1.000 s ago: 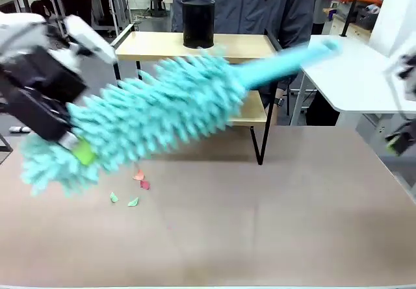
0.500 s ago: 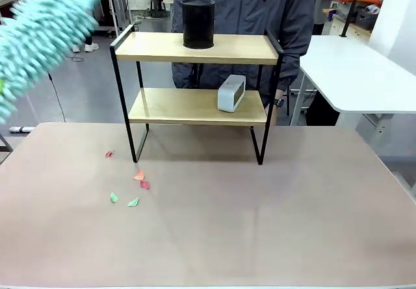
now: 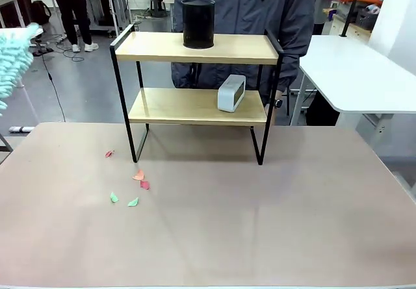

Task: Clean the shelf.
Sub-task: Hand the Duster back to the human.

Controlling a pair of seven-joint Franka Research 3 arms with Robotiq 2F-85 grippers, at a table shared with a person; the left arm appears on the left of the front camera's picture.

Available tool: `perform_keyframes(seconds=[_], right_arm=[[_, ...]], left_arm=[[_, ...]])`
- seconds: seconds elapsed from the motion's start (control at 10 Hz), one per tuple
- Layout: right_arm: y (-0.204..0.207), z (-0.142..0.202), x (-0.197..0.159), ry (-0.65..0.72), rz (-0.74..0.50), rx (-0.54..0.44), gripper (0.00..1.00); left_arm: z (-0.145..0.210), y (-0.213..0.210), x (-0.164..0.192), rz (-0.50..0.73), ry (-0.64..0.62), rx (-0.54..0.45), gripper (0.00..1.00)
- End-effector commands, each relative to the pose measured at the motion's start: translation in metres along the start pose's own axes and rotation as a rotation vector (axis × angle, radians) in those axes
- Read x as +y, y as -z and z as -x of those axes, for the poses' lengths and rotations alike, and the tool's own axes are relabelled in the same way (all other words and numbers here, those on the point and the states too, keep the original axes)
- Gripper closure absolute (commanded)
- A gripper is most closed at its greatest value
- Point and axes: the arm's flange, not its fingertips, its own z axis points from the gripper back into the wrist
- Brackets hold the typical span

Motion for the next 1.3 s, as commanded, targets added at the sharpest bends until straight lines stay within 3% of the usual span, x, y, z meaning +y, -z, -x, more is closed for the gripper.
perform_keyframes(seconds=[0.0,0.4,0.5,1.2], right_arm=[[-0.013,0.001,0.004,-0.016,0.002,0.017,0.0],[-0.013,0.001,0.004,-0.016,0.002,0.017,0.0],[-0.013,0.001,0.004,-0.016,0.002,0.017,0.0],[-0.013,0.001,0.004,-0.016,0.002,0.017,0.0]], left_arm=[[-0.007,0.027,0.015,0.059,-0.096,0.0,1.0],[-0.012,0.048,0.024,0.116,-0.119,0.115,1.0],[-0.002,0.046,0.038,0.047,-0.129,0.075,1.0],[-0.002,0.046,0.038,0.047,-0.129,0.075,1.0]])
